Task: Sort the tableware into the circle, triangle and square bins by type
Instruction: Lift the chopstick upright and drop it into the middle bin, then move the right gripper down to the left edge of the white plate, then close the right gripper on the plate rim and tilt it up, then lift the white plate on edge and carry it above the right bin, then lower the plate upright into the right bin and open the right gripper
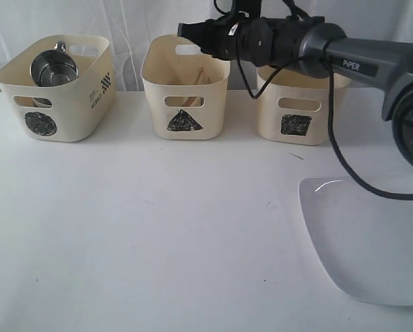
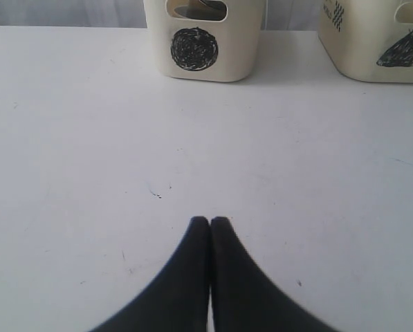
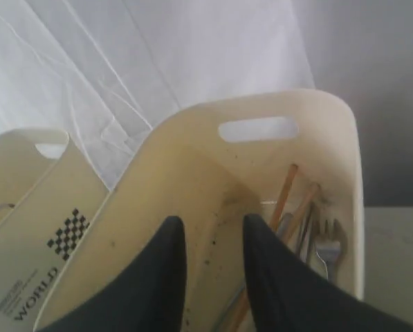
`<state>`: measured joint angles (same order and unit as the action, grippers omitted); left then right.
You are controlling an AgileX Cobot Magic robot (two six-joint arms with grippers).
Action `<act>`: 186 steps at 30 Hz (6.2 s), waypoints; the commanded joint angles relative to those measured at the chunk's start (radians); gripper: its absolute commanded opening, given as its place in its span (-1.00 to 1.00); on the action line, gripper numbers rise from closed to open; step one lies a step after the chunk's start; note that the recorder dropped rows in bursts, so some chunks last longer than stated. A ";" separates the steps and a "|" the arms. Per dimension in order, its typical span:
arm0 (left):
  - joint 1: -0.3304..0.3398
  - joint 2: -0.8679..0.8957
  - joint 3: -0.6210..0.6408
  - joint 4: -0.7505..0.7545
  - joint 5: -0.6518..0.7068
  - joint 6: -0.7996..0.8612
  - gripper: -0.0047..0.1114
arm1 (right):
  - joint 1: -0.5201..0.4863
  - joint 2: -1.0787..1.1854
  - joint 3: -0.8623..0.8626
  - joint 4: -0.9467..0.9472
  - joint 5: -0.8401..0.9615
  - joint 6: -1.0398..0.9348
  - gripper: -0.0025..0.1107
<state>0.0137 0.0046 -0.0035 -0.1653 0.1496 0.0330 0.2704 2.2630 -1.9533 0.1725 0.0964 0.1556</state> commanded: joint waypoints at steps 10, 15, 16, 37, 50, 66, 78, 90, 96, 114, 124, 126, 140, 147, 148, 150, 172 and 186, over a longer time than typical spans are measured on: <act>0.001 -0.005 0.003 -0.004 0.000 -0.004 -0.92 | 0.009 -0.390 0.583 -0.297 0.266 -0.026 -0.45; 0.001 -0.005 0.003 -0.004 0.000 -0.004 -0.92 | 0.064 -0.528 0.775 -0.484 0.460 -0.030 -0.30; 0.001 -0.005 0.003 -0.004 0.000 -0.004 -0.92 | 0.085 -0.551 0.812 -0.527 0.508 -0.021 -0.23; 0.001 -0.005 0.003 -0.004 0.000 -0.004 -0.92 | 0.397 -0.597 1.130 -0.813 0.760 0.296 -0.01; 0.001 -0.005 0.003 -0.004 0.000 -0.004 -0.92 | 0.366 -0.539 1.130 -0.819 0.719 0.348 -0.01; 0.001 -0.005 0.003 -0.004 0.000 -0.004 -0.92 | 0.327 -0.429 1.130 -0.831 0.696 0.400 -0.02; 0.001 -0.005 0.003 -0.004 0.000 -0.004 -0.92 | 0.311 -0.450 1.130 -0.817 0.645 0.516 -0.96; 0.001 -0.005 0.003 -0.004 0.000 -0.004 -0.92 | 0.349 -0.865 1.130 -0.813 0.694 0.480 -0.96; 0.001 -0.005 0.003 -0.004 0.000 -0.004 -0.92 | 0.349 -0.984 1.130 -0.800 0.706 0.446 -0.96; 0.001 -0.005 0.003 -0.004 0.000 -0.004 -0.92 | 0.334 -1.257 1.072 -0.851 0.476 0.498 -0.96; 0.001 -0.005 0.003 -0.004 0.000 -0.004 -0.92 | 0.161 -1.111 0.961 -0.878 0.312 0.464 -0.96; 0.001 -0.005 0.003 -0.004 0.000 -0.004 -0.92 | 0.129 -1.072 0.929 -0.878 0.271 0.455 -0.96; 0.001 -0.005 0.003 -0.004 0.000 -0.004 -0.92 | 0.008 -0.770 0.633 -0.887 0.089 0.450 -0.96; 0.001 -0.005 0.003 -0.004 0.000 -0.004 -0.92 | -0.007 -0.629 0.509 -0.891 0.041 0.443 -0.96; 0.001 -0.005 0.003 -0.004 0.000 -0.004 -0.92 | -0.012 -0.609 0.490 -0.891 0.031 0.441 -0.96; 0.001 -0.005 0.003 -0.004 0.000 -0.004 -0.92 | -0.011 -0.573 0.457 -0.891 0.029 0.441 -0.96; 0.001 -0.005 0.003 -0.004 0.000 -0.004 -0.92 | -0.062 -0.278 0.213 -0.885 0.036 0.454 -0.96; 0.001 -0.005 0.003 -0.004 0.000 -0.004 -0.92 | -0.072 -0.254 0.212 -0.857 0.179 0.506 -0.37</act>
<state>0.0137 0.0046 -0.0035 -0.1653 0.1496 0.0330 0.2076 2.0378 -1.7421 -0.6947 0.2584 0.6539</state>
